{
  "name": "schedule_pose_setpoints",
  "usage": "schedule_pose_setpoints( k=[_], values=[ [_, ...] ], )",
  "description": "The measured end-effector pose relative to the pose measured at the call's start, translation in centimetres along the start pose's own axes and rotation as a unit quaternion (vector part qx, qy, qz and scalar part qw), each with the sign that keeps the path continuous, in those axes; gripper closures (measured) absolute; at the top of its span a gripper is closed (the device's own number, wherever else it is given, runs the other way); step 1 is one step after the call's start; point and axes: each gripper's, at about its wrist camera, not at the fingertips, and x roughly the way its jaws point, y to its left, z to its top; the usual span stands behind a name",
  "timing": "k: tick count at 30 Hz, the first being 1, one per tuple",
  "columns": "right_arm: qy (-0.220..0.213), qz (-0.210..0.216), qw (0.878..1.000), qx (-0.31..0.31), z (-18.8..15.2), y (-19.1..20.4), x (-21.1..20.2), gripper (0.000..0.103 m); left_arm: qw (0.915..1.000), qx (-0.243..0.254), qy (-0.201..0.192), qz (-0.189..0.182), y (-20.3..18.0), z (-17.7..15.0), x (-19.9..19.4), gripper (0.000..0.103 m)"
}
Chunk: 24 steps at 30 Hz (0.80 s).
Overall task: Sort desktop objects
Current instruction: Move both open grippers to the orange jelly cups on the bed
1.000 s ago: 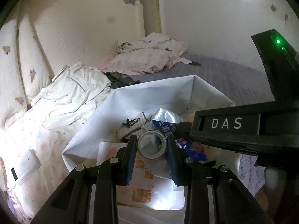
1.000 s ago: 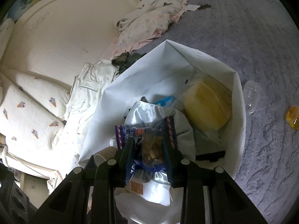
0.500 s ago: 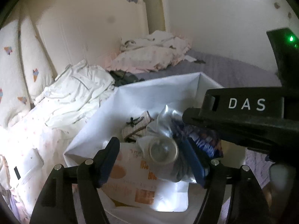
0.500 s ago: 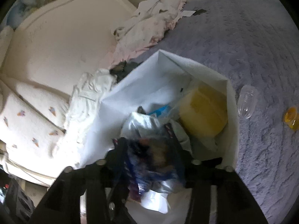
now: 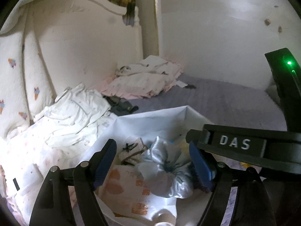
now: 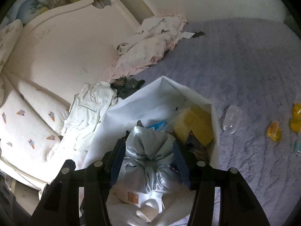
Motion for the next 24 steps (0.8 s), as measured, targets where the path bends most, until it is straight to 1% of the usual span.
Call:
schedule_pose_setpoints(
  k=[4, 8, 10, 13, 15, 18, 20, 22, 23, 24],
  values=[
    [-0.008, -0.004, 1.000, 0.003, -0.2, -0.9, -2.3, 0.051, 0.9995, 0.011, -0.010, -0.028, -1.1, 0.2, -0.7, 0.024],
    [-0.020, -0.016, 1.000, 0.013, -0.8, -3.0, -5.3, 0.051, 0.9964, 0.035, -0.008, -0.077, -3.3, 0.1, -1.2, 0.023],
    [-0.029, -0.022, 0.999, 0.024, -1.1, -4.7, -6.8, 0.051, 0.9943, 0.055, -0.001, -0.091, -4.7, -0.1, -1.3, 0.023],
    [-0.041, -0.026, 0.998, 0.050, -1.3, -7.6, -8.8, 0.051, 0.9905, 0.092, 0.013, -0.101, -7.0, -1.1, -1.4, 0.023],
    [-0.048, -0.027, 0.996, 0.071, -1.2, -10.0, -10.0, 0.052, 0.9873, 0.108, 0.029, -0.113, -8.4, -1.6, -1.1, 0.024],
    [-0.058, -0.039, 0.994, 0.088, -1.2, -13.5, -11.5, 0.052, 0.9785, 0.121, 0.067, -0.153, -10.9, -1.9, 0.0, 0.024],
    [-0.055, -0.059, 0.992, 0.096, -1.0, -15.9, -12.1, 0.052, 0.9697, 0.142, 0.090, -0.178, -13.5, -1.6, 0.6, 0.024],
    [-0.055, -0.078, 0.990, 0.102, -1.0, -17.8, -12.5, 0.052, 0.9613, 0.173, 0.091, -0.194, -16.2, -1.2, 0.9, 0.024],
    [-0.053, -0.091, 0.989, 0.108, -0.9, -19.0, -12.6, 0.051, 0.9577, 0.191, 0.088, -0.196, -17.7, -0.9, 1.2, 0.023],
    [-0.045, -0.103, 0.987, 0.110, -0.8, -20.1, -12.6, 0.045, 0.9552, 0.205, 0.087, -0.195, -19.1, -0.5, 1.6, 0.023]
  ],
)
